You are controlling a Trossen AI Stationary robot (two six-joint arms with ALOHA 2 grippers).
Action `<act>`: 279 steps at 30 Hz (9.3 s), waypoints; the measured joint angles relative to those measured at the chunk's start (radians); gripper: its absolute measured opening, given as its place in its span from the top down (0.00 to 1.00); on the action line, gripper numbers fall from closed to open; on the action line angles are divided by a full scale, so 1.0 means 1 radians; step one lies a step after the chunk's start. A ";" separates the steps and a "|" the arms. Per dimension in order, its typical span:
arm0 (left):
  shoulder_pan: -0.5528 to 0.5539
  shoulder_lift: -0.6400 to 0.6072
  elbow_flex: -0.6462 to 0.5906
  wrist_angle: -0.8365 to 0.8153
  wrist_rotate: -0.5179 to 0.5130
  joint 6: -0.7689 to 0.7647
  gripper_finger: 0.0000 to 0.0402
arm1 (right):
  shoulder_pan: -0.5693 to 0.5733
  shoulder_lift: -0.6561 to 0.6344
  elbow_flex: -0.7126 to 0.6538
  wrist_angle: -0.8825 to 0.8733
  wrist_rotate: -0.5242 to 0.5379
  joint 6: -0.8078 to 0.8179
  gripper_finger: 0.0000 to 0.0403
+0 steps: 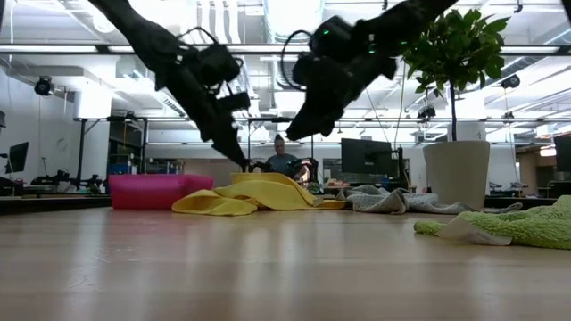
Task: Fold microfiber towels
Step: Fold the yellow microfiber cloth
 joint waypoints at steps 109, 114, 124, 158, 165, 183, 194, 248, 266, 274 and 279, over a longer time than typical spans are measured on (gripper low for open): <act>-0.090 -0.650 0.131 -0.344 -0.073 -0.109 1.00 | -0.049 -0.309 0.048 -0.127 0.567 -0.231 0.98; -0.089 -0.650 0.167 -0.374 -0.030 -0.026 1.00 | -0.064 -0.296 0.149 -0.154 0.590 -0.316 0.98; -0.055 -0.588 0.322 -0.472 -0.065 0.148 1.00 | -0.095 -0.283 0.298 -0.174 0.649 -0.413 0.98; -0.762 -0.547 0.013 -0.380 -0.216 -0.530 1.00 | 0.486 -0.347 -0.210 -0.032 0.556 0.143 0.98; -0.768 -0.431 0.080 -0.344 -0.385 -0.541 1.00 | 0.486 -0.200 -0.333 0.347 0.559 0.171 0.88; -0.539 -0.267 0.156 -0.419 -0.701 -0.578 1.00 | 0.435 0.157 -0.260 0.663 0.593 0.332 0.45; -0.538 -0.272 0.155 -0.413 -0.703 -0.578 1.00 | 0.434 0.370 -0.087 0.674 0.594 0.471 0.48; -0.542 -0.616 0.164 -0.629 -0.213 -0.568 1.00 | 0.304 -0.358 -0.025 -0.150 0.317 0.080 0.98; -0.541 -0.810 0.222 -0.540 -0.228 -0.412 1.00 | 0.124 -0.481 -0.021 -0.163 0.144 0.127 0.98; -0.540 -0.770 0.232 -0.541 -0.282 -0.365 1.00 | 0.096 -0.480 -0.021 -0.165 0.120 0.117 0.98; -0.522 -0.727 0.232 -0.542 -0.576 -0.200 1.00 | 0.059 -0.458 -0.020 -0.072 0.220 0.058 0.98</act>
